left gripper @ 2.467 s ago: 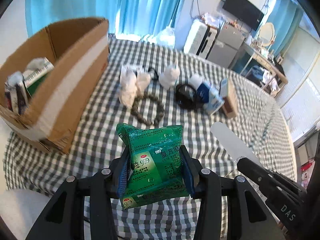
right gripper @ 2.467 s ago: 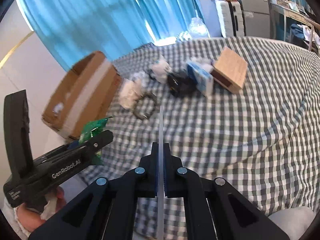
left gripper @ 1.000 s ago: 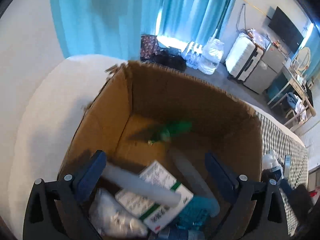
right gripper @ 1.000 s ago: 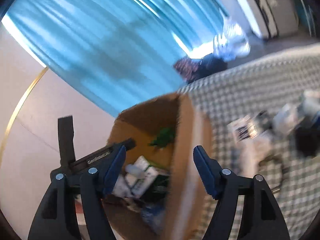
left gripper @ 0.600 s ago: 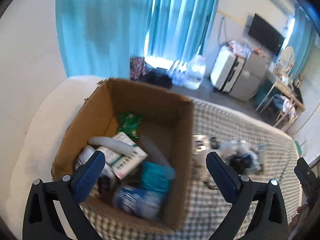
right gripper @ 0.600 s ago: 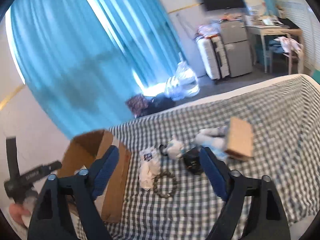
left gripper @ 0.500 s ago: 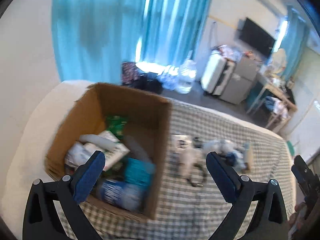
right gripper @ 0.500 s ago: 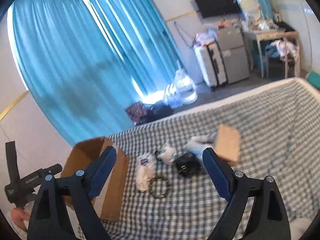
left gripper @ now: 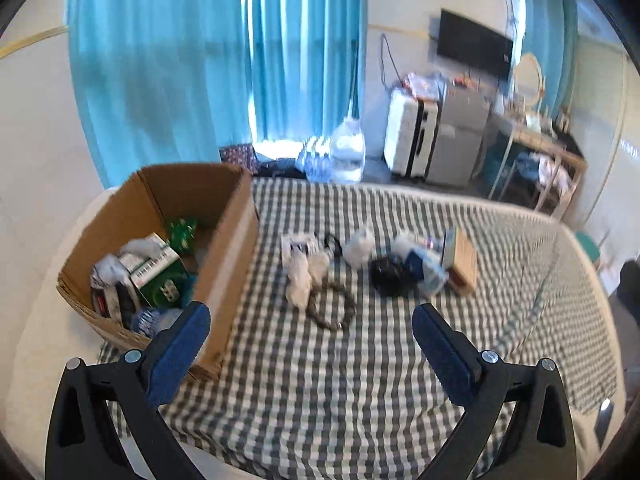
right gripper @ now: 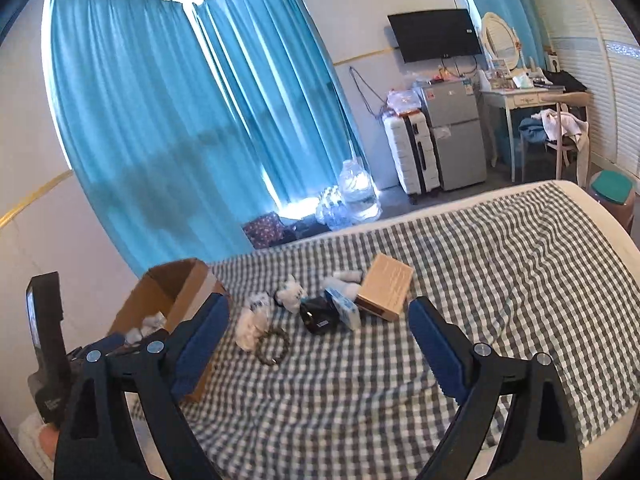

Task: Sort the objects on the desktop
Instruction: 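Move both open tools back over the remaining items on the bed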

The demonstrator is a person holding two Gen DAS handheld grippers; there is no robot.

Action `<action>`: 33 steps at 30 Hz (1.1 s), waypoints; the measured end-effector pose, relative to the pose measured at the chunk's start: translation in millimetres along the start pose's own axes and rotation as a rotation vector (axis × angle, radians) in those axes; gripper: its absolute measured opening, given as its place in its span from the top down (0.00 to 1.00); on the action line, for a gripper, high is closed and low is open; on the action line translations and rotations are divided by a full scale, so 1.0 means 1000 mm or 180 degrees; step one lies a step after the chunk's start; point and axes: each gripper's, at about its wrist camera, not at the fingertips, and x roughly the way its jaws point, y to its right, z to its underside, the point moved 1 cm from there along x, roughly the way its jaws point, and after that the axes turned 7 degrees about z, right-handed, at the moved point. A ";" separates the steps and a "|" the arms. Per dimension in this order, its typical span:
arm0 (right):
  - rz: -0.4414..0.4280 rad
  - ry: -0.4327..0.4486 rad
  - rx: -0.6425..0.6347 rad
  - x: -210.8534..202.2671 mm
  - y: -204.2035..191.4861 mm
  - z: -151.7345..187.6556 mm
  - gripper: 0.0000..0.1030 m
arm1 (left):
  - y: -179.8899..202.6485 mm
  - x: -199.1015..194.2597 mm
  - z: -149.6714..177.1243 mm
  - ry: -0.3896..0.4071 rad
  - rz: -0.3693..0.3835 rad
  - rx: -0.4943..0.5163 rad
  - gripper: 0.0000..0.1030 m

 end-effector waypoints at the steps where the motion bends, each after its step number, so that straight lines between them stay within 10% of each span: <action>1: 0.0013 -0.0033 0.0030 0.004 0.005 0.001 0.11 | 0.005 0.007 0.002 -0.0068 0.0023 0.0047 0.00; 13: 0.0274 -0.0632 0.0558 0.093 0.059 0.031 0.11 | 0.003 0.098 0.010 -0.0336 0.0204 -0.0236 0.00; 33: 0.0585 -0.0896 0.0327 0.239 0.040 0.035 0.08 | -0.028 0.236 0.020 -0.0420 -0.0666 -0.0093 0.00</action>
